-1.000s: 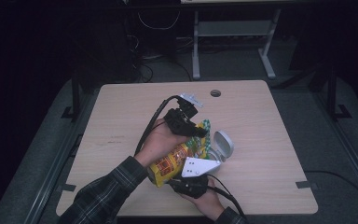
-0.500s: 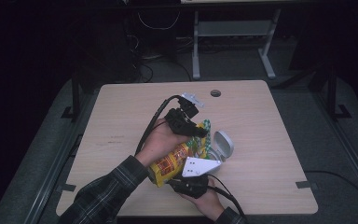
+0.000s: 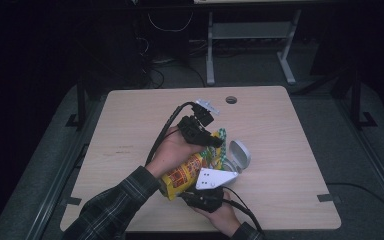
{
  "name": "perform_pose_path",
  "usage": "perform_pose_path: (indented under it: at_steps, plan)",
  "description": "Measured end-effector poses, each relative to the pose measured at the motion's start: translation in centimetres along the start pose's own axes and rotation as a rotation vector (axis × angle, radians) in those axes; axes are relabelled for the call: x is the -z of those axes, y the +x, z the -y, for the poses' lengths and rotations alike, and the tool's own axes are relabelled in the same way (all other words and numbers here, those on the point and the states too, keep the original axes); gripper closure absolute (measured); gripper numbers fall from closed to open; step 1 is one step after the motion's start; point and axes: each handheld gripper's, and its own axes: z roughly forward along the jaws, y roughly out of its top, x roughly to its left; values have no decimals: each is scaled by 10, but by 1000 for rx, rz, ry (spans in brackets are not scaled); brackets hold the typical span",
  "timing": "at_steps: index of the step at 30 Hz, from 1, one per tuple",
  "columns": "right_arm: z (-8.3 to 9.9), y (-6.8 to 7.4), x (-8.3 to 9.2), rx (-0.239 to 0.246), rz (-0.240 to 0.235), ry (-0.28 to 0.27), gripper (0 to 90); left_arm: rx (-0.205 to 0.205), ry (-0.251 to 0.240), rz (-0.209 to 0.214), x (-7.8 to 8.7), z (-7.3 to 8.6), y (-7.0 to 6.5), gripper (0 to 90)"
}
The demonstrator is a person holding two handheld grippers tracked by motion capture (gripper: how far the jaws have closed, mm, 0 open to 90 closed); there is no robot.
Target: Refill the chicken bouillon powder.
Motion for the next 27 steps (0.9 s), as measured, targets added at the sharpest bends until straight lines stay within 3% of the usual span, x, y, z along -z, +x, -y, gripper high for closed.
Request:
perform_pose_path:
  at_steps: [27]
  plan:
    - [0,1,2,5,5,-4,900,0,19,28,-4,-3,0,899]
